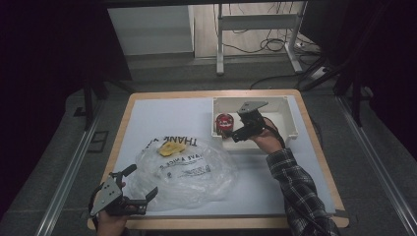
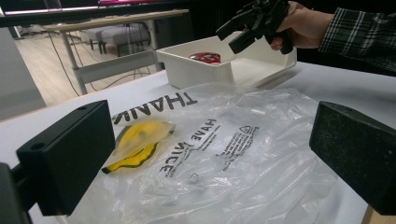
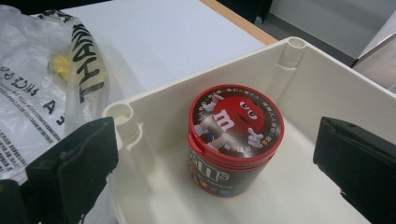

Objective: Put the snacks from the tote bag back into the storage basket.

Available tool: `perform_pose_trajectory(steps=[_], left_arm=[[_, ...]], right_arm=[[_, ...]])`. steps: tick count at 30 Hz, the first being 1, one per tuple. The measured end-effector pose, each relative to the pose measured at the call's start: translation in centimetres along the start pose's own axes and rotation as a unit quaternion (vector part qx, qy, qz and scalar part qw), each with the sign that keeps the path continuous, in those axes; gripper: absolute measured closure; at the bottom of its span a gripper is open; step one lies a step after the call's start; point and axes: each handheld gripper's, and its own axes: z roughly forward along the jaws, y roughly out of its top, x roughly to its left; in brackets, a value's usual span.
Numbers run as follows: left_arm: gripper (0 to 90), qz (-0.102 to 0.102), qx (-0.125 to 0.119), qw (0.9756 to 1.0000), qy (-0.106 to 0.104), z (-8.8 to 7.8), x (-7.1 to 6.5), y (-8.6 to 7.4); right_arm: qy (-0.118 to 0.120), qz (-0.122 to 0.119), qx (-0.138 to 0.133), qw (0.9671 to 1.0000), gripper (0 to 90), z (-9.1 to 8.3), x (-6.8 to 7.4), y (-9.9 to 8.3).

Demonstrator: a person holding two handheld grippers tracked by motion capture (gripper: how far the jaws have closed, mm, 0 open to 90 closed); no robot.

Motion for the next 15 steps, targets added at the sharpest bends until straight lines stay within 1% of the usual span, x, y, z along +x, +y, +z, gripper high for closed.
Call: perform_pose_trajectory(steps=[6, 9, 15], left_arm=[[0.1, 0.000, 0.000, 1.0000, 0.001, 0.00, 0.01, -0.01], [0.2, -0.001, -0.001, 1.0000, 0.001, -0.01, 0.01, -0.01], [0.1, 0.000, -0.002, 1.0000, 0.001, -0.03, 0.02, 0.00]], right_arm=[[0.001, -0.001, -0.006, 1.0000, 0.1, -0.36, 0.37, -0.09], [0.003, 0.003, -0.012, 0.9999, 0.1, -0.57, 0.56, -0.07], [0.000, 0.005, -0.020, 0.9998, 0.1, -0.99, 1.01, -0.25]])
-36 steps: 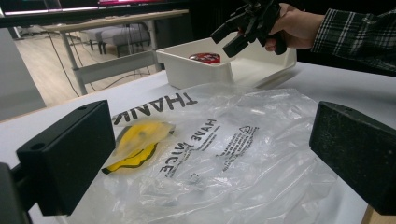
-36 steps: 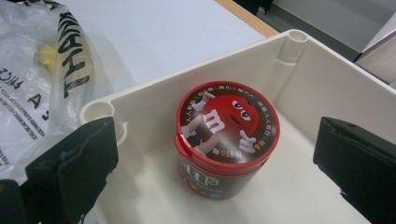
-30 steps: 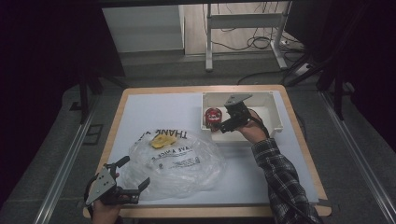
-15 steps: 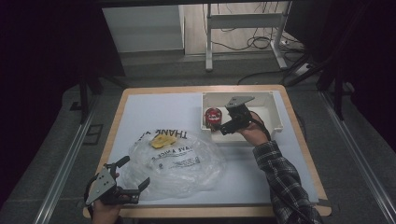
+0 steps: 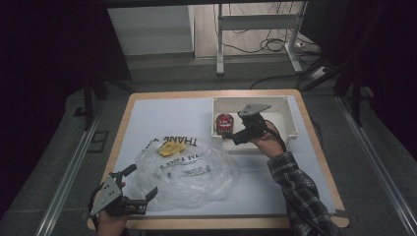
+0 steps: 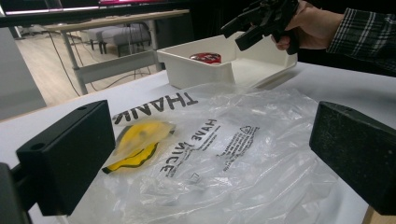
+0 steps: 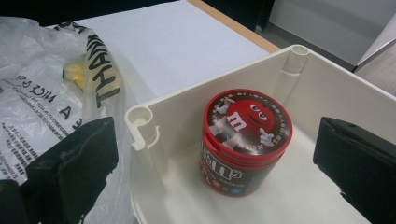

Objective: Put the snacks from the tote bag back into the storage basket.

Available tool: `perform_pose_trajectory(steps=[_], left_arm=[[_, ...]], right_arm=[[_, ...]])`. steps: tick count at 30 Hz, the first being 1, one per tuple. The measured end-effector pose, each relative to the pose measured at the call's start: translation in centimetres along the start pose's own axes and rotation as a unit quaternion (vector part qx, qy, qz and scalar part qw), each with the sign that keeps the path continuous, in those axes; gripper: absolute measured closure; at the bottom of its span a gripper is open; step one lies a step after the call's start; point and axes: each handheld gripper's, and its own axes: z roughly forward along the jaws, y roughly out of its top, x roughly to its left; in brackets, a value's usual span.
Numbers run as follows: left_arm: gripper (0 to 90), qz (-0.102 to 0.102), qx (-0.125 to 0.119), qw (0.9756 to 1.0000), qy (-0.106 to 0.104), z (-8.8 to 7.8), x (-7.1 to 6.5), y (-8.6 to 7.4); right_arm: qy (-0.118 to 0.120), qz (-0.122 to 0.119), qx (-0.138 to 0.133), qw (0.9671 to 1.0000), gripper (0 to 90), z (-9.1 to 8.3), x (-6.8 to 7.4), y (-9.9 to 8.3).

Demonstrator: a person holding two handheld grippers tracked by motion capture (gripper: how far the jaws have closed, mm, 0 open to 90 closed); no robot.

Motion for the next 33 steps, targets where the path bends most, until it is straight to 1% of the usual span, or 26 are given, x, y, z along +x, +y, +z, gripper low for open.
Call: perform_pose_trajectory(steps=[18, 33], left_arm=[[0.1, 0.000, 0.000, 1.0000, 0.001, 0.0, 0.0, 0.0], [0.1, -0.001, -0.002, 1.0000, 0.000, -0.1, 0.0, 0.0]], right_arm=[[-0.009, 0.015, -0.028, 0.9995, 0.1, -1.8, 0.4, -1.0], [-0.012, 0.024, -0.029, 0.9992, 0.1, -2.6, 0.5, -2.0]])
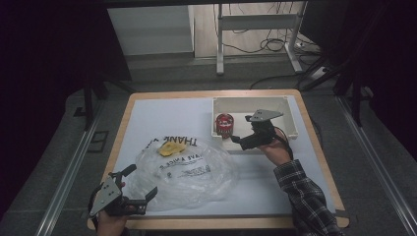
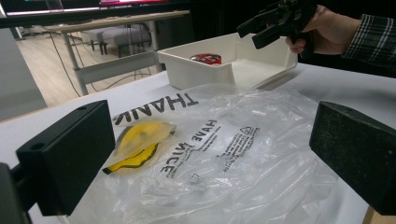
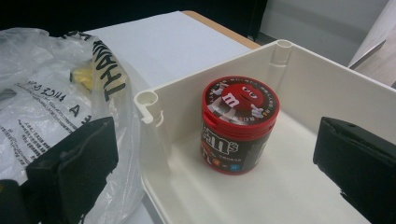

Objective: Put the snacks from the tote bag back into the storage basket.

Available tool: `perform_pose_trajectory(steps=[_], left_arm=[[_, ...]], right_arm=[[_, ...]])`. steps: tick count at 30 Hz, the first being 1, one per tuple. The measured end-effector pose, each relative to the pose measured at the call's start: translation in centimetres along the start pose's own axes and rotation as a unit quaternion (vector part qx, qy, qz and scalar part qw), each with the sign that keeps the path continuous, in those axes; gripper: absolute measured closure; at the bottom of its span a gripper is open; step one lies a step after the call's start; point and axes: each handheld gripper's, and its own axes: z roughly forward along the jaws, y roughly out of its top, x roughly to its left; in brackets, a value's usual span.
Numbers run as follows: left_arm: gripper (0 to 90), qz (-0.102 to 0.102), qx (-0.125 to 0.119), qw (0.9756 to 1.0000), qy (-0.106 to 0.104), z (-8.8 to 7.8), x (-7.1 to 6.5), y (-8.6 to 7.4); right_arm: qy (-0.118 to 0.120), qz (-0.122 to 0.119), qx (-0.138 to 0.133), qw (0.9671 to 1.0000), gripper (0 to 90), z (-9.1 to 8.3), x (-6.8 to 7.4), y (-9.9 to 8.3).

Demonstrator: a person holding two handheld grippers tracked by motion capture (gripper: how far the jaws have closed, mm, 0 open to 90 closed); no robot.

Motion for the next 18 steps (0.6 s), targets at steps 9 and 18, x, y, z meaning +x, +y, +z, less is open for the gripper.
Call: perform_pose_trajectory(steps=[9, 18], left_arm=[[0.1, 0.000, -0.001, 1.0000, -0.001, 0.0, 0.0, 0.0], [0.1, 0.000, 0.000, 1.0000, -0.002, 0.0, 0.0, 0.0]], right_arm=[[-0.004, -0.002, -0.007, 1.0000, 0.1, -0.7, 0.2, -0.2], [-0.007, 0.004, -0.008, 0.9999, 0.1, -1.6, 0.2, -0.8]])
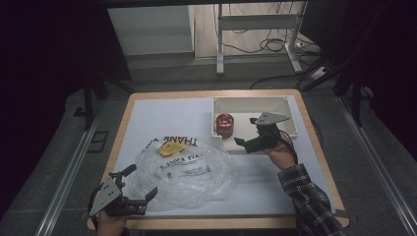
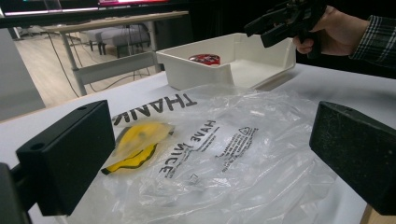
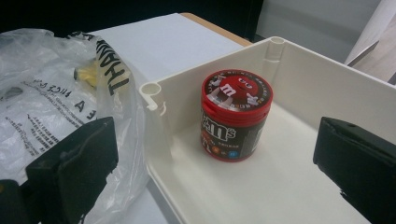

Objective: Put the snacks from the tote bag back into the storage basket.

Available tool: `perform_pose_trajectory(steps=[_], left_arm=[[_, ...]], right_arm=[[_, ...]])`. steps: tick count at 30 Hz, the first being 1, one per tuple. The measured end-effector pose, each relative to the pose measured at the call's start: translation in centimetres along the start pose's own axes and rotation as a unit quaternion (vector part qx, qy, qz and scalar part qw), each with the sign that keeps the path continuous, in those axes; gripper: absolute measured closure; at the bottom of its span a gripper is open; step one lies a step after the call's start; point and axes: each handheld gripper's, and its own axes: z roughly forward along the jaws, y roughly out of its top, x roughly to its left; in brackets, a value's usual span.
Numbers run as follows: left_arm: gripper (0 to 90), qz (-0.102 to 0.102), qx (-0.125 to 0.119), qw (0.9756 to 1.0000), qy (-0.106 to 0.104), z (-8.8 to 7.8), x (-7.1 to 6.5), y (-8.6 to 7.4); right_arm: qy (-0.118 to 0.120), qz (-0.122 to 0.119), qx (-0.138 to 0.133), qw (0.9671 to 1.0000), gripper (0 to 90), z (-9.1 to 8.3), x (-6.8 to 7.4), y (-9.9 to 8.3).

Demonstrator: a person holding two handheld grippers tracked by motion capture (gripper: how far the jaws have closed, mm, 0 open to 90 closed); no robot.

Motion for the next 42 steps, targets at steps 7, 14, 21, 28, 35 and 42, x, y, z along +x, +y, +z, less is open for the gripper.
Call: perform_pose_trajectory(steps=[7, 14, 21, 28, 35, 42], left_arm=[[0.1, 0.000, 0.000, 1.0000, 0.000, 0.0, 0.0, 0.0], [0.1, -0.001, 0.003, 1.0000, 0.002, 0.0, 0.0, 0.0], [0.1, -0.002, 0.002, 1.0000, 0.003, 0.0, 0.0, 0.0], [0.1, -0.003, 0.001, 1.0000, 0.001, 0.0, 0.1, 0.0], [0.0, -0.004, 0.000, 1.0000, 0.000, 0.0, 0.1, 0.0], [0.0, -0.004, -0.001, 1.0000, 0.001, 0.0, 0.1, 0.0]], right_arm=[[0.001, -0.004, 0.001, 1.0000, 0.1, -0.5, 0.2, -0.3], [0.003, -0.008, -0.008, 0.9999, 0.1, -1.2, 0.7, -0.3], [0.003, -0.006, -0.009, 0.9999, 0.1, -1.9, 0.9, -0.5], [0.004, -0.006, -0.013, 0.9999, 0.1, -2.5, 1.2, -0.7], [0.004, -0.005, -0.010, 0.9999, 0.1, -3.0, 1.5, -1.1], [0.006, -0.004, -0.007, 1.0000, 0.1, -3.4, 1.8, -1.7]])
